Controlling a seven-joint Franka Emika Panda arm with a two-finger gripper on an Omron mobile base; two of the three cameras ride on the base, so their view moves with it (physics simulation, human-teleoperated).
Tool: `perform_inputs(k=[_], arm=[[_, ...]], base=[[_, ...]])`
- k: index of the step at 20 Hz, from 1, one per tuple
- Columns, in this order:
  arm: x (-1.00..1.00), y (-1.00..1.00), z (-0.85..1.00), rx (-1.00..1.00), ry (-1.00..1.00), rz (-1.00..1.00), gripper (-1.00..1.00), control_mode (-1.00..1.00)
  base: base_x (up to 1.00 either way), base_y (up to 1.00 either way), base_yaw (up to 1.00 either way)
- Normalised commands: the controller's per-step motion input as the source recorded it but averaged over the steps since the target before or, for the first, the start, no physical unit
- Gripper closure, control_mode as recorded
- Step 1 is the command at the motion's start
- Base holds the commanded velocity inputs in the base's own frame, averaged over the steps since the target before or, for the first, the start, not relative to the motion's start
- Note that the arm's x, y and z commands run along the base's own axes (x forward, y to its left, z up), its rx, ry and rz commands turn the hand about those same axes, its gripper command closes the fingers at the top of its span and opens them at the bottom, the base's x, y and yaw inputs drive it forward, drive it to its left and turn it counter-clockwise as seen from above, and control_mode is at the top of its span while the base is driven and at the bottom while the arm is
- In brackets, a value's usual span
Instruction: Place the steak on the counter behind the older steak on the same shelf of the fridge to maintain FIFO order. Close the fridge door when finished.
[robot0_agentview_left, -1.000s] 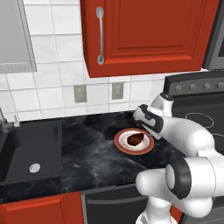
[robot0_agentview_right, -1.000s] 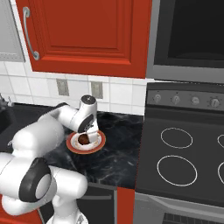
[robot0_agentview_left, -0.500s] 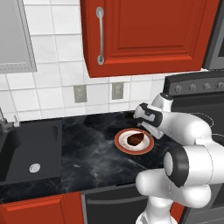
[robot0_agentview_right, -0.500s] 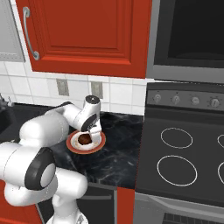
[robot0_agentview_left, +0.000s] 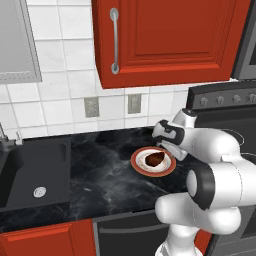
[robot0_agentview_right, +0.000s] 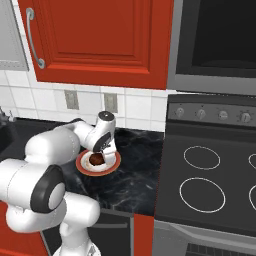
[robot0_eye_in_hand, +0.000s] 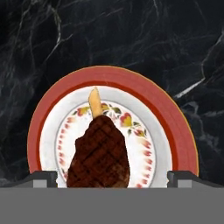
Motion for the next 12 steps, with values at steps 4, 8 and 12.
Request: perform_inputs(k=[4, 8, 12], arm=[[0.01, 0.0, -0.13, 0.0, 0.02, 0.0, -1.0, -1.0], [0.08, 0.0, -0.17, 0.0, 0.06, 0.0, -1.0, -1.0], [0.2, 0.01, -0.19, 0.0, 0.09, 0.0, -1.0, -1.0]], base=[[0.0, 0.0, 0.0], [0.0, 0.0, 0.0], [0.0, 0.0, 0.0]])
